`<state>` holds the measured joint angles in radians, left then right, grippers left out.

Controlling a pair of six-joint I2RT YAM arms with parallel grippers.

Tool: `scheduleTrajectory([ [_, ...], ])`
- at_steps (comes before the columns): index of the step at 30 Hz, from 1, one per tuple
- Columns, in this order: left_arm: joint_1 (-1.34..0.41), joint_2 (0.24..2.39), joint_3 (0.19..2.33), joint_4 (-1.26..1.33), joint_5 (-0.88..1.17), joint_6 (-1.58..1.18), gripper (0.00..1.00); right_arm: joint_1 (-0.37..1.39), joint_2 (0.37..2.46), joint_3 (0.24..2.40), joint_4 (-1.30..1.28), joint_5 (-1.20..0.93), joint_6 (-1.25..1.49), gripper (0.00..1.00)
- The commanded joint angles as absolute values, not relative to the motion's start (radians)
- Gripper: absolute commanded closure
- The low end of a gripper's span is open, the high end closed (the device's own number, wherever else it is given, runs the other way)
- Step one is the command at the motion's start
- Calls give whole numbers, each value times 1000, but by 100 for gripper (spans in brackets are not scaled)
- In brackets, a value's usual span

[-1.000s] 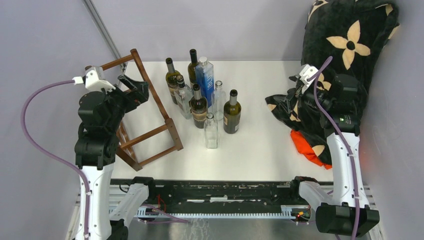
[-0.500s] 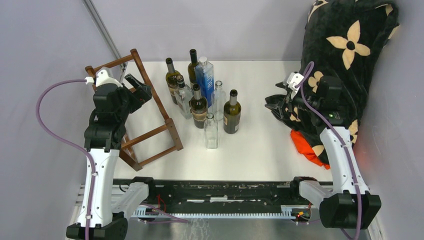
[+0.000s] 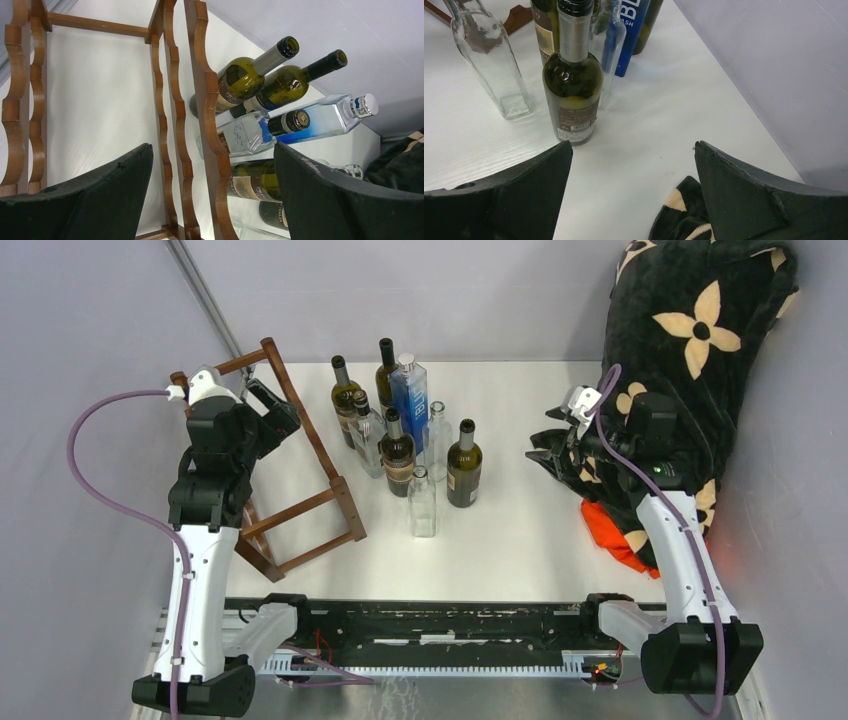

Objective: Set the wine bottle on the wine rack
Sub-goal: Adjust the wine rack at the center of the board.

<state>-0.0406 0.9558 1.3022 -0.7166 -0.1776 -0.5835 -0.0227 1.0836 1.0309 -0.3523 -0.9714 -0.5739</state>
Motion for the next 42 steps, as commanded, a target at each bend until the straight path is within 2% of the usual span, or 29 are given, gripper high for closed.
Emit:
scheduleTrajectory([
  [1, -35, 940, 1349, -706, -197, -560, 5, -9, 1046, 1015, -314, -980, -583, 2],
  [6, -35, 956, 1370, -710, -150, -526, 0, -6, 1016, 994, -288, -973, -561, 2],
  [17, -35, 1057, 1432, -801, -172, -541, 0, -6, 972, 960, -259, -937, -498, 2],
  [42, -35, 1083, 1423, -811, -197, -509, 0, -6, 973, 939, -249, -927, -477, 2],
])
